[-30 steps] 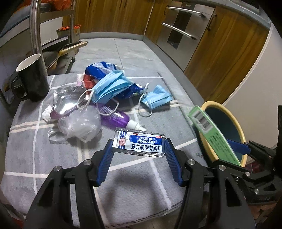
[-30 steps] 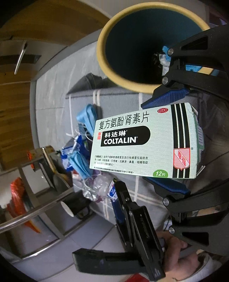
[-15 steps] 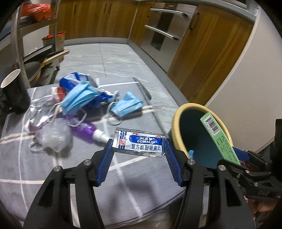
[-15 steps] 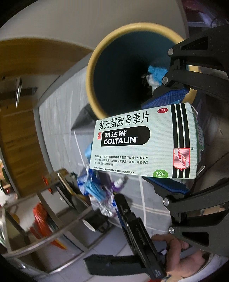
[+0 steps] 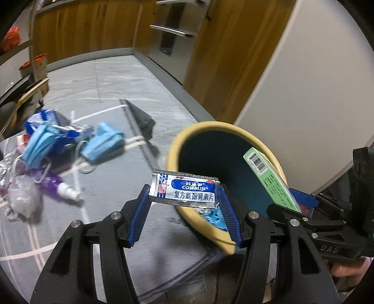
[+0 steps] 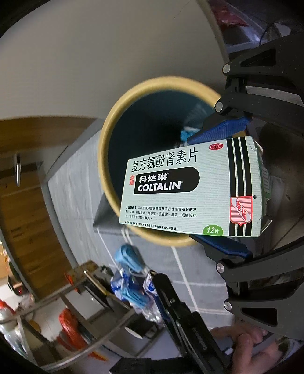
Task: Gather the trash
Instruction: 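Carry the COLTALIN box and sachet over the teal bin and open both tools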
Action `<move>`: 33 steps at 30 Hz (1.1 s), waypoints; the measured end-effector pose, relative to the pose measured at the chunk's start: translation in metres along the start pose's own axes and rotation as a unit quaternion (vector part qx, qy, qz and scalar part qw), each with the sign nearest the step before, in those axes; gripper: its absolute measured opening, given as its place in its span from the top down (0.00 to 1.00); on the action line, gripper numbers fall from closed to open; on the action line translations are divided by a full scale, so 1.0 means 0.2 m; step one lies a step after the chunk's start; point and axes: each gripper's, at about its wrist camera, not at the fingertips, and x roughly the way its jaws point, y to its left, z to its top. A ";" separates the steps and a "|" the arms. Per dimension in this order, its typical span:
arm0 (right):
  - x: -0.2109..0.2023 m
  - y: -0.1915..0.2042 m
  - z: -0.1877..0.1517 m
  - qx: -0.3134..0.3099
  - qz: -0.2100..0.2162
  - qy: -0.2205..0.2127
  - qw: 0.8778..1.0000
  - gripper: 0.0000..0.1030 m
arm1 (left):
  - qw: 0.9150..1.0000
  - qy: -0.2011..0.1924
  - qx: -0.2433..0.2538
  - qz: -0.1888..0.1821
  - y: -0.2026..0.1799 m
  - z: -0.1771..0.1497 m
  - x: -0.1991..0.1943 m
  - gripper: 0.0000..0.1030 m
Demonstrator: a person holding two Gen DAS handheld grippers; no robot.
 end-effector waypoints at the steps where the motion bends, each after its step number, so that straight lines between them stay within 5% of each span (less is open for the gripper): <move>1: 0.00 -0.01 0.00 0.003 -0.001 0.000 1.000 0.29 | 1.000 0.005 0.003 -0.004 -0.02 0.00 0.02 0.44; 18: -0.03 -0.18 -0.04 0.046 -0.009 0.000 0.999 0.28 | 0.997 0.059 0.042 -0.025 -0.22 -0.05 0.24 0.43; 21: -0.03 -0.18 -0.03 0.045 -0.009 0.001 0.999 0.28 | 0.997 0.055 0.042 -0.018 -0.21 -0.05 0.22 0.35; 33: 0.02 -0.13 -0.04 0.034 -0.007 0.016 0.999 0.33 | 1.000 0.018 0.009 -0.003 -0.06 -0.01 0.07 0.30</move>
